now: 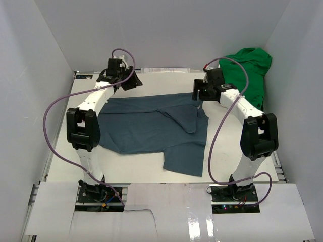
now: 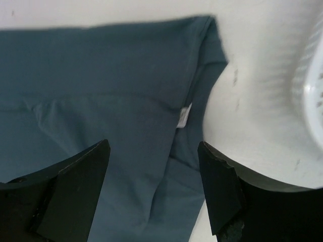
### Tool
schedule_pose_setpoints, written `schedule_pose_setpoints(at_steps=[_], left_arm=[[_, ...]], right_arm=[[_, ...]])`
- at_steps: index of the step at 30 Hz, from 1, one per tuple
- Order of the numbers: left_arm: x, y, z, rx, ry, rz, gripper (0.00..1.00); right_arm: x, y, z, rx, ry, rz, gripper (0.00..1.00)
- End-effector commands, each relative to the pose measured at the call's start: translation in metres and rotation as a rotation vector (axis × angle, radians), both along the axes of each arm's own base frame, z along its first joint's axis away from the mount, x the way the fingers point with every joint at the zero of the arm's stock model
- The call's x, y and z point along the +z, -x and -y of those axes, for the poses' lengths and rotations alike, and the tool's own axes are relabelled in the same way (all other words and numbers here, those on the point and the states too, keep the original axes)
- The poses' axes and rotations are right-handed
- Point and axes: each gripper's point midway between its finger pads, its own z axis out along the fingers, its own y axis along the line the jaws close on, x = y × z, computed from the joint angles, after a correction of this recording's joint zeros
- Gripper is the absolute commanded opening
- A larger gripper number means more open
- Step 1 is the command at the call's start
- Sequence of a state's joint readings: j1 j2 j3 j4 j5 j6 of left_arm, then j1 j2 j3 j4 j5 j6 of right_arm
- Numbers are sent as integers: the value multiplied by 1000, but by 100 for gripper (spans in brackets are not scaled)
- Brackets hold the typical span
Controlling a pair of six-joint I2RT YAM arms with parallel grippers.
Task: Fold and stack the t-shirts
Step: Fold the flattened tshirt in 1/3 of the way
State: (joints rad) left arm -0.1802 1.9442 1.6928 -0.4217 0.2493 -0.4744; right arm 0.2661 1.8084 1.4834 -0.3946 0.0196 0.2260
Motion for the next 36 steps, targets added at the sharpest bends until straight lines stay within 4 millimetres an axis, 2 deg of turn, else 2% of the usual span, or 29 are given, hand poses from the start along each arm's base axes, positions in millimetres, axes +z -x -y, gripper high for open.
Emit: schedule_pose_setpoints(at_steps=[1,2,3,4,6,12,18,20,21,24,29,36], left_arm=[[18,6,29,-62,60,21,54],[16,7,35,-81,76,12,53],[13,8,38,-95,85,2,53],[6,4,40,-105,87,-10,53],[0,4,45,-131,98,-25,53],[-26,3,61,-181,177,-105,52],[-50,5,80,-226,235,-167,51],[-57,9,91,-255,253,-189,51],[-56,9,95,-267,261,-191,51],[-58,12,103,-284,270,-201,51],[-54,15,112,-309,282,-198,51],[-60,19,118,-324,289,-214,51]], right_arm=[[1,25,-9,38,41,23,77],[7,29,-10,44,35,51,77],[5,34,-13,61,27,51,77],[-7,43,-12,73,28,30,77],[-7,49,-22,140,-5,48,77],[-31,71,-43,278,-14,-15,76],[-48,91,-79,383,26,-38,75],[-55,97,-93,432,53,-44,71],[-52,99,-102,453,60,-34,71],[-59,102,-111,483,91,-39,69],[-69,102,-118,495,100,-53,68],[-64,102,-142,547,57,-50,64]])
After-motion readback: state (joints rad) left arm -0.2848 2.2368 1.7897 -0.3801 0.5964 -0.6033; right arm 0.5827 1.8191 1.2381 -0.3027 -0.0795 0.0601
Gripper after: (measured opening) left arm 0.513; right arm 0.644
